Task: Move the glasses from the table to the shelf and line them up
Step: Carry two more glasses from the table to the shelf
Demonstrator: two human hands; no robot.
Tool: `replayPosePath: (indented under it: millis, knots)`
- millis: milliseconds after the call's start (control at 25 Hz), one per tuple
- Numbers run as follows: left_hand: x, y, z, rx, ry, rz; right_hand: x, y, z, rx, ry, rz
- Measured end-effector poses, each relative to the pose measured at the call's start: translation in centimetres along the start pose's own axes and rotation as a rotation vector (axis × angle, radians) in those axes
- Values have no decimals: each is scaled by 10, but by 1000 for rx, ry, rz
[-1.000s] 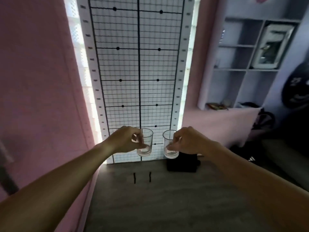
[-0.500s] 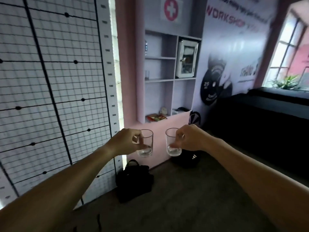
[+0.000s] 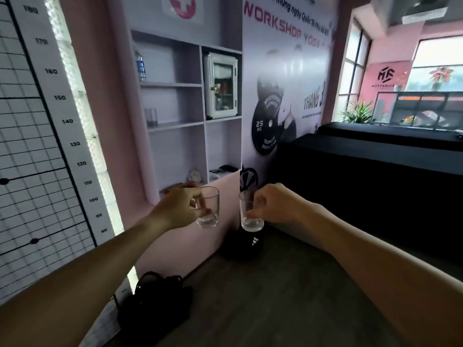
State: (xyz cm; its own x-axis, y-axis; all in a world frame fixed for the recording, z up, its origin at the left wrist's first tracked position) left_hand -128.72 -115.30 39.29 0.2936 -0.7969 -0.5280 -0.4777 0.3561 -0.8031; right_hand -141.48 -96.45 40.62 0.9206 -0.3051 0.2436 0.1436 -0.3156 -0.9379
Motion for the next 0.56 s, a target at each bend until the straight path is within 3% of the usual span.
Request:
replayPosePath:
  millis: [360,560]
  knots:
    - [-8,28,-152,-115,-87,-23,-116,-35,-127,-36,-118,-9]
    - [7,33,-209,-156,-107,-58,-158,-22,-185,-23,-164,-76]
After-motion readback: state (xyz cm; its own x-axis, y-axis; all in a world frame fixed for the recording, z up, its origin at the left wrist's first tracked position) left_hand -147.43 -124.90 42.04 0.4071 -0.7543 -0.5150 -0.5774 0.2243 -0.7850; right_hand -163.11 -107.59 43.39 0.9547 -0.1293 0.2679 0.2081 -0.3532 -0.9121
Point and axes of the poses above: each hand's wrist, its own z-axis away from the middle knuckle, its own y-axis out of the palm, x = y × z, the point moved 8 cm from there along -z, towards the middle knuckle, and after that the axes turned 11 degrees about -y, right-handed, at the moved point
